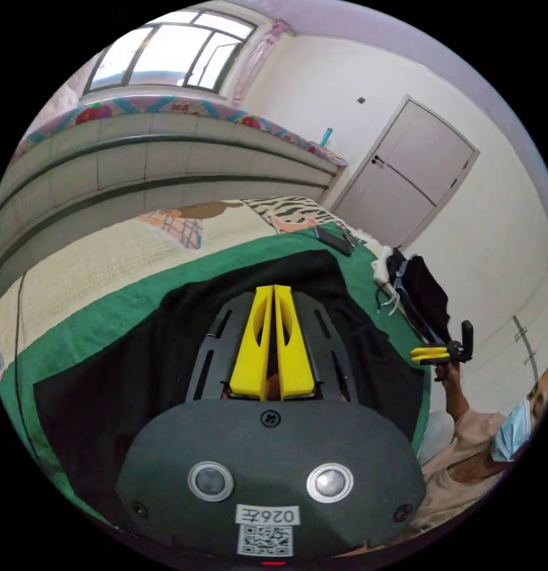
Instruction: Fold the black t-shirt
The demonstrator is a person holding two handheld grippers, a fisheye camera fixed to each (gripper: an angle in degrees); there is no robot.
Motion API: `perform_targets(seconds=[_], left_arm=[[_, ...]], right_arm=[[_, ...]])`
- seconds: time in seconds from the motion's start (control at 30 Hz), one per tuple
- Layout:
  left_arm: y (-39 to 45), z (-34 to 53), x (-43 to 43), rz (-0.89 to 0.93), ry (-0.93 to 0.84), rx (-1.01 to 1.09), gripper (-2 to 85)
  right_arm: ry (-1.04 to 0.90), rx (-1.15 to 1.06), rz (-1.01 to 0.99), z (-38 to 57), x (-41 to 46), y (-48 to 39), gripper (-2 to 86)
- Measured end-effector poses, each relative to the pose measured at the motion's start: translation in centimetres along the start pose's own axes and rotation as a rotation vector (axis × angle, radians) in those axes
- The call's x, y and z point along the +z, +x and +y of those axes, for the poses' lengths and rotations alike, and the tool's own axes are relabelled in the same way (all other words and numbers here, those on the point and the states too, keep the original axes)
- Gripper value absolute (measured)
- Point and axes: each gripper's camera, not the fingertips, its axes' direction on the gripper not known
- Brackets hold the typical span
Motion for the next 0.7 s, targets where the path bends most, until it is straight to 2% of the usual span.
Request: perform_targets(seconds=[0.07, 0.13, 0.17, 0.2, 0.27, 0.37, 0.43, 0.63, 0.67, 0.7], left_arm=[[3.3, 0.3, 2.7, 0.178, -0.049, 0.036, -1.0], [7.5, 1.4, 7.0, 0.352, -0.154, 0.066, -1.0], [8.4, 1.7, 8.0, 0.368, -0.188, 0.075, -1.0], [9.9, 2.5, 9.8, 0.358, -0.247, 0.074, -1.0], [12.0, 3.7, 11.1, 0.322, -0.300, 0.099, -1.0], [14.6, 5.3, 12.7, 0.084, -0.409, 0.195, -1.0], [16.3, 7.0, 15.8, -0.015, -0.595, 0.236, -0.9], [22.3, 1.9, 15.1, -0.072, -0.419, 0.379, 0.8], [22.9, 1.0, 15.6, -0.074, -0.414, 0.381, 5.1], [23.7, -0.7, 16.8, -0.062, -0.405, 0.357, 13.8]], right_arm=[[0.010, 0.025, -0.134, 2.0, -0.5, 0.5, 12.0], [-0.029, 0.015, -0.201, 3.1, 0.0, 0.5, 9.9], [-0.069, -0.046, -0.122, 3.8, 0.5, 0.0, 3.8], [-0.058, -0.087, -0.058, 4.3, 0.3, -0.2, 0.7], [-0.022, -0.066, -0.067, 6.5, -1.5, 0.6, -0.8], [0.001, -0.002, -0.125, 9.7, -2.4, 2.6, -1.0], [0.029, 0.034, -0.199, 11.0, -3.0, 3.7, -0.5], [0.191, 0.096, -0.116, 13.9, -6.3, 3.6, 8.5], [0.206, 0.095, -0.137, 13.9, -6.3, 3.5, 10.3], [0.206, 0.092, -0.147, 13.8, -6.1, 3.5, 11.1]])
